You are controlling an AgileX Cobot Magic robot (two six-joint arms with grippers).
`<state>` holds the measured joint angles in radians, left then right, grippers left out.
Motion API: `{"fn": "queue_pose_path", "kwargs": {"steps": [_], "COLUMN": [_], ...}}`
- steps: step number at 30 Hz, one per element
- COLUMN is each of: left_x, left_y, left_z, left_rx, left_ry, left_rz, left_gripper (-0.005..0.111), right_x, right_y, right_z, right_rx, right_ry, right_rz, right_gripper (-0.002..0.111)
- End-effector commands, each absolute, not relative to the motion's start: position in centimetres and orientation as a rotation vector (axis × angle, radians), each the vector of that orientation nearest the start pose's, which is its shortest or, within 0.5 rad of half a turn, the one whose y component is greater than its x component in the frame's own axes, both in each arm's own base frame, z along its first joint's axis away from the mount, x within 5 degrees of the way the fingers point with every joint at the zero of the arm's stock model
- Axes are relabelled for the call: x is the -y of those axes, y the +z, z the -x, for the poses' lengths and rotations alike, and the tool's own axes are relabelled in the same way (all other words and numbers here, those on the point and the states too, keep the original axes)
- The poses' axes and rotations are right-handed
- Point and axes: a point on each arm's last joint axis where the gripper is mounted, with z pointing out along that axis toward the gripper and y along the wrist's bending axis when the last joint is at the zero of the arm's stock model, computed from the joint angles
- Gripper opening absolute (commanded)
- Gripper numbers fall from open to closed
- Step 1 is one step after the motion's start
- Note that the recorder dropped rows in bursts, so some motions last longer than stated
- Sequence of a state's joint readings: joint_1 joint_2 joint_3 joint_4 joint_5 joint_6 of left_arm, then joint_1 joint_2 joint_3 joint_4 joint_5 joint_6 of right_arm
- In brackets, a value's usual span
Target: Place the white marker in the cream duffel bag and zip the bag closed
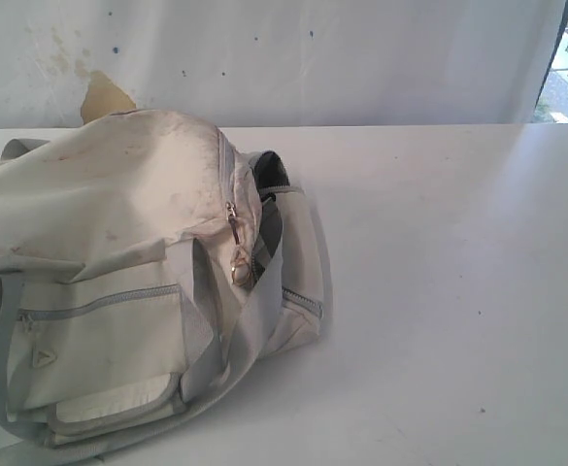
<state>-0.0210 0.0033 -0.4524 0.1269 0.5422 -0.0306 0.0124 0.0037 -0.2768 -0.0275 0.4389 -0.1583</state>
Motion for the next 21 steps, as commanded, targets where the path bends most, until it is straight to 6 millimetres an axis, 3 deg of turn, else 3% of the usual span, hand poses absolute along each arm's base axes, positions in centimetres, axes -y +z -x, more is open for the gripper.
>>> {"fn": "queue_pose_path", "kwargs": {"steps": [1, 9, 12, 21], "left_x": [-0.2, 0.2, 0.1, 0.0], "left_y": [27.6, 22.0, 21.5, 20.5], "left_z": [-3.6, -5.5, -5.6, -5.6], "left_rx": [-1.494, -1.440, -1.465, -1.571], "left_ry": [0.063, 0.039, 0.040, -0.035], "left_rz": [-0.042, -0.073, -0.073, 0.015], "left_gripper": [0.000, 0.000, 0.000, 0.000], "right_x": [0.0, -0.1, -0.1, -0.1], "right_y": [25.3, 22.9, 21.0, 20.5], "right_z": [-4.5, -5.3, -5.6, -5.6], "right_rx": [-1.508, -1.469, -1.512, -1.567], "right_ry": [-0.134, -0.119, -0.117, -0.111], "right_rz": [0.146, 0.135, 0.139, 0.139], "right_gripper": [0.000, 0.000, 0.000, 0.000]}}
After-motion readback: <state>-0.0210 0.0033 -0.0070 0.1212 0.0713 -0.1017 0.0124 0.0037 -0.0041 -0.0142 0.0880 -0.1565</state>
